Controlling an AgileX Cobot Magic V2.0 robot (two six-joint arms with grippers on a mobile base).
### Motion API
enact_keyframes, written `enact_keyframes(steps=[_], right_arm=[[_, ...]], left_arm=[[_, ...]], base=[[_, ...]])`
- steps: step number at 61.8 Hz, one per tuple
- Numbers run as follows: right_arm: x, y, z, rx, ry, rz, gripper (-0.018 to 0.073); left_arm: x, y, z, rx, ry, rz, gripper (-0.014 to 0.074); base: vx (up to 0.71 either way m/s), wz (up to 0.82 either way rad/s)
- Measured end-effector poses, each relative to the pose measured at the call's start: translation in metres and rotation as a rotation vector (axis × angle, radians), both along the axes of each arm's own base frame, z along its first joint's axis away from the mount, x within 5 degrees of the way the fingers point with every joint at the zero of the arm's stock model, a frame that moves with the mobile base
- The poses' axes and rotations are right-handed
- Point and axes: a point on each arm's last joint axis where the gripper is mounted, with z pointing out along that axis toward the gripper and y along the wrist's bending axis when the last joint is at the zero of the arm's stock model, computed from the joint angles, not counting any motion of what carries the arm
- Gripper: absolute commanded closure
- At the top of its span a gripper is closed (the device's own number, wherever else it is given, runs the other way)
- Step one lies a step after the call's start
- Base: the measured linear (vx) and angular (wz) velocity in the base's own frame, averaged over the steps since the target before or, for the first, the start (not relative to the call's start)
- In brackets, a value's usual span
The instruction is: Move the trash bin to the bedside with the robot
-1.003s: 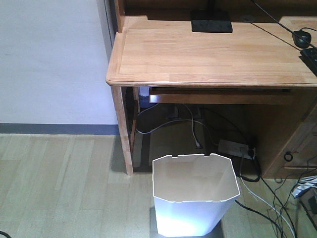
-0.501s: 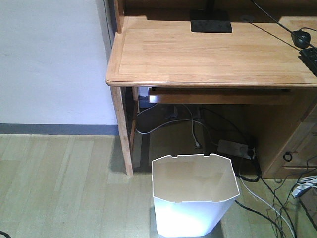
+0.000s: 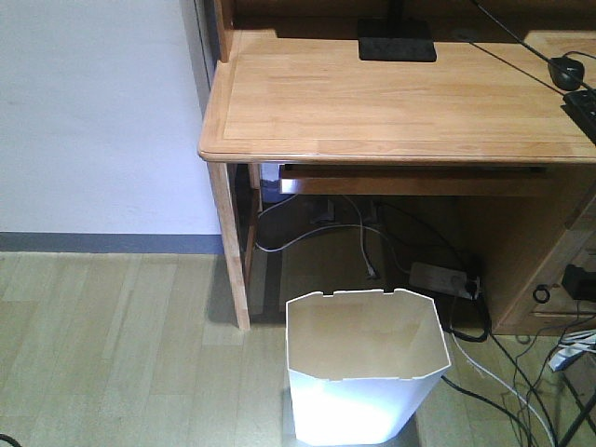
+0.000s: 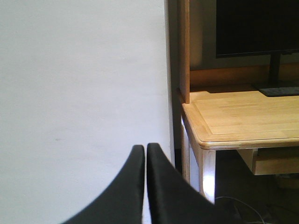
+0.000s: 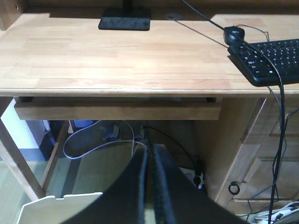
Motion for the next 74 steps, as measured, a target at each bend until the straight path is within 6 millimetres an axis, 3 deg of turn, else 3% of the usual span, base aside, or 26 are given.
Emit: enact_keyframes(steps=[16, 25, 38, 46, 57, 74], right_arm=[[0.000, 0.000, 0.000, -0.004, 0.002, 0.001, 0.0101], [0.000, 0.000, 0.000, -0.004, 0.002, 0.001, 0.0003], [0.002, 0.000, 0.004, 0.037, -0.019, -0.011, -0.0002], [0.012, 0.000, 0.013, 0.029, 0.035, -0.003, -0.0002], [0.039, 0.000, 0.019, 0.040, 0.176, 0.006, -0.0002], [0.087, -0.002, 0.006, 0.021, 0.431, 0.051, -0.0002]], left_arm=[[0.000, 0.000, 0.000, 0.000, 0.000, 0.000, 0.0603], [0.000, 0.000, 0.000, 0.000, 0.000, 0.000, 0.0603], [0.000, 0.000, 0.000, 0.000, 0.000, 0.000, 0.0603], [0.000, 0.000, 0.000, 0.000, 0.000, 0.000, 0.0603], [0.000, 0.000, 0.000, 0.000, 0.000, 0.000, 0.0603], [0.000, 0.000, 0.000, 0.000, 0.000, 0.000, 0.0603]], base=[[0.00, 0.00], [0.00, 0.00], [0.00, 0.00], [0.00, 0.00], [0.00, 0.00], [0.00, 0.00]])
